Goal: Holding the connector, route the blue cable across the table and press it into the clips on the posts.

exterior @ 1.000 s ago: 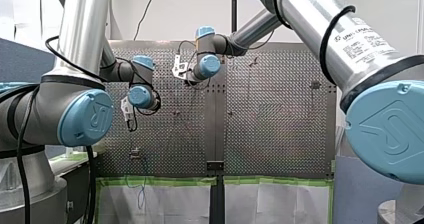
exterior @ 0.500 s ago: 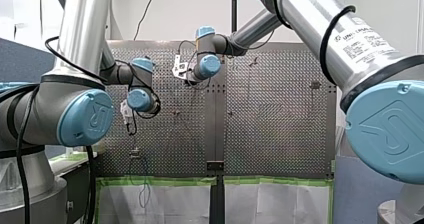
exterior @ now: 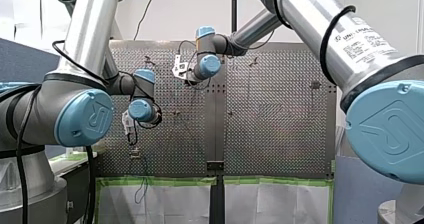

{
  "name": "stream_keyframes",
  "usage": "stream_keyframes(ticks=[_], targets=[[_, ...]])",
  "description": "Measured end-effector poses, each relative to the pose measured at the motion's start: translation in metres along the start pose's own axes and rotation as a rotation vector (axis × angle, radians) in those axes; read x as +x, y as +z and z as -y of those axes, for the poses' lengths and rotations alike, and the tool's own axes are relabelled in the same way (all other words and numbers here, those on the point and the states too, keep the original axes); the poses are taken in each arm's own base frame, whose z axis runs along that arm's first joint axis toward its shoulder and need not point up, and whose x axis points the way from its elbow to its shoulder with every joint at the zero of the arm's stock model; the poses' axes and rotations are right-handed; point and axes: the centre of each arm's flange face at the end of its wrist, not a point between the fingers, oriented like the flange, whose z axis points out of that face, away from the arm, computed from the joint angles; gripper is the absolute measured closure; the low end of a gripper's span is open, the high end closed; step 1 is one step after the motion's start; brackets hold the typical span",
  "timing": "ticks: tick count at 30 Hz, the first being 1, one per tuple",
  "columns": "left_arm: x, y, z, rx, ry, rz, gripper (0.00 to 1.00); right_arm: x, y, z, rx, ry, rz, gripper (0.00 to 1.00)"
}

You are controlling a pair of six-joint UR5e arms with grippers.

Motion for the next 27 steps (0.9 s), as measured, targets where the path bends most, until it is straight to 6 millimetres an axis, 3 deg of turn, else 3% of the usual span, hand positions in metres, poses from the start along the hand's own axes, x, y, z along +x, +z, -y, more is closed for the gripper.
stream_keyframes(ticks=[27], targets=[[-0.0056, 0.0053, -0.0018, -0.023, 0.010, 0.059, 1.00, 0.0000, 0.0000, 0.0001, 0.000, 0.000, 0.000, 1.00]])
